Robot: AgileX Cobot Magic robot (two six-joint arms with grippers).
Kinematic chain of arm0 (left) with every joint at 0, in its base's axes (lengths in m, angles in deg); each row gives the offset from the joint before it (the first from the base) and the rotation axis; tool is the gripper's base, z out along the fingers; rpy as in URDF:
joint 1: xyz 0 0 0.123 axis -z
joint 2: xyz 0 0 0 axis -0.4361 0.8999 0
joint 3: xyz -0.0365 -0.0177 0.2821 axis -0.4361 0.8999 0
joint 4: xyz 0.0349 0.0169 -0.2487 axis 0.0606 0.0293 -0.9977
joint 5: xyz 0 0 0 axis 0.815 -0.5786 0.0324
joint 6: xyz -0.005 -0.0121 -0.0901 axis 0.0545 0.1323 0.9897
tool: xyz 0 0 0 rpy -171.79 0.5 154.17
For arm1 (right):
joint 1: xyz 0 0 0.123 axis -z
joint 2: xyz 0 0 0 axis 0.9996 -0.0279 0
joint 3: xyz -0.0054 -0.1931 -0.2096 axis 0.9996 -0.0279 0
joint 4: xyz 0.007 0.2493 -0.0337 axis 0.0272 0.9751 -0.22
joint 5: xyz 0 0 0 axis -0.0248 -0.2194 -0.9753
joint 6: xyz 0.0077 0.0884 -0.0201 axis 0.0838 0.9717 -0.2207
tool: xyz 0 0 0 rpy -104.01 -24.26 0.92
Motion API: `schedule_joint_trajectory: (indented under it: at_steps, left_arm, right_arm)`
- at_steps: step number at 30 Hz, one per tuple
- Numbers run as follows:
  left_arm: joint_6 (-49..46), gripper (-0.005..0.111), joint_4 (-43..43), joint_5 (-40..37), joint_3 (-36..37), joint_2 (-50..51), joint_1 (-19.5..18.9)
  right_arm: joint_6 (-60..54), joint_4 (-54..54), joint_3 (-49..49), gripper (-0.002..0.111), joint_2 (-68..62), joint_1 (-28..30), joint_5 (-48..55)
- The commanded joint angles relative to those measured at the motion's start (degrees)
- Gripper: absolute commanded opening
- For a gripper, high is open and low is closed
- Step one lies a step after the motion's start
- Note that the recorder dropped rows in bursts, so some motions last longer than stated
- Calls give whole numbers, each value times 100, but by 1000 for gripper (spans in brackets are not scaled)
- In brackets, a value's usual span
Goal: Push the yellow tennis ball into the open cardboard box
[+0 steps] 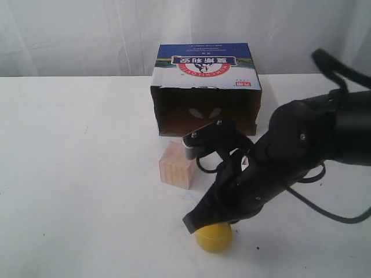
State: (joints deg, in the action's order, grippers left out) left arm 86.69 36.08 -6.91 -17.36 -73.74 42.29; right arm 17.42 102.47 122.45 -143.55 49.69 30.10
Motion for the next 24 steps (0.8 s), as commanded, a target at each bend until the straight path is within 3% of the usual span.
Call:
schedule_joint_trajectory:
  at_steps: [1,12,24]
  left_arm:
    - [-13,0,13,-88,24,-29,29]
    - [-13,0,13,-88,24,-29,29]
    - [-13,0,13,-88,24,-29,29]
  right_arm:
    - [18,-26,-33,0,-399,-18,-81]
    - [142,-301,-33,0,-417,-5,85]
    - [701,-1851,515,0,-417,577,-108]
